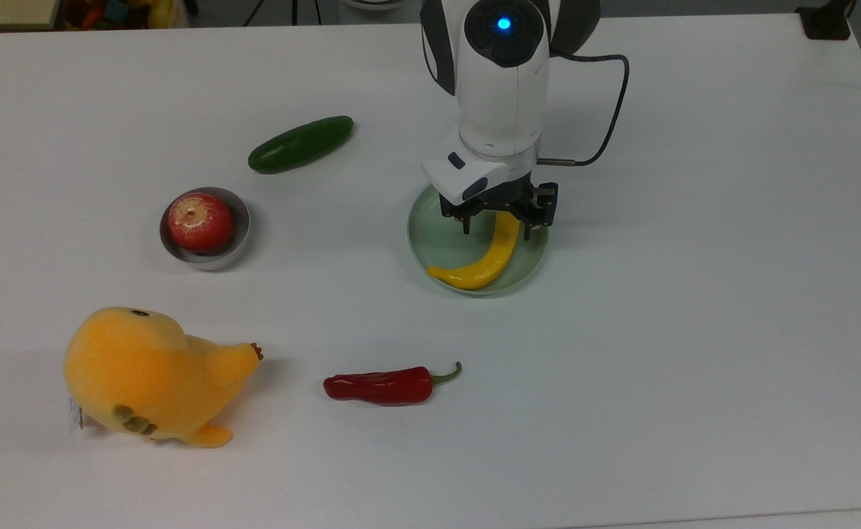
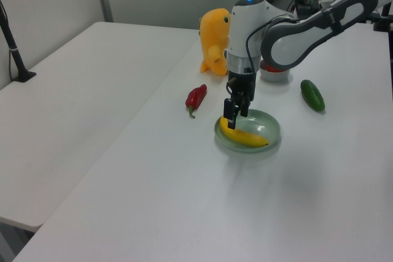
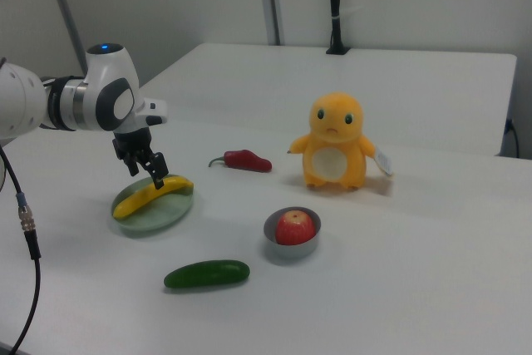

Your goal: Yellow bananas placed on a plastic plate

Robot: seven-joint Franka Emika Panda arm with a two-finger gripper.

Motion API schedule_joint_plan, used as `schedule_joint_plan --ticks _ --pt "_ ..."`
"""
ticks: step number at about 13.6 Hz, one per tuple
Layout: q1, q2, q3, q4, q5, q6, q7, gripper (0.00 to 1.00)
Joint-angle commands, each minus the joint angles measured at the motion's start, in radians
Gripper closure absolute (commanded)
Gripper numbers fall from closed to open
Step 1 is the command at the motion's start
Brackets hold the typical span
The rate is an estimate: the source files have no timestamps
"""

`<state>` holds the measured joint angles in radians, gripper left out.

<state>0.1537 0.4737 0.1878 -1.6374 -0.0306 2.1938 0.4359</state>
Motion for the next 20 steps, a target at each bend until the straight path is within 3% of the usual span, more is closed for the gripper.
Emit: schedule_joint_plan --ticks 1,5,9,15,20 --pt "0.006 -0.001 -0.002 -0.001 -0.017 0.003 -0.008 0.0" --pt "-0.006 -0.041 -0.007 0.002 -0.018 -0.04 -0.022 0.0" --pt "-0.017 -0.209 -0.091 0.001 -0.009 -0.3 -0.282 0.0" --pt "-0.15 -0.409 -0.099 -0.005 0.0 -0.5 -0.468 0.0" --pt "-0.174 -0.529 -0.145 -0.019 0.002 -0.629 -0.483 0.0"
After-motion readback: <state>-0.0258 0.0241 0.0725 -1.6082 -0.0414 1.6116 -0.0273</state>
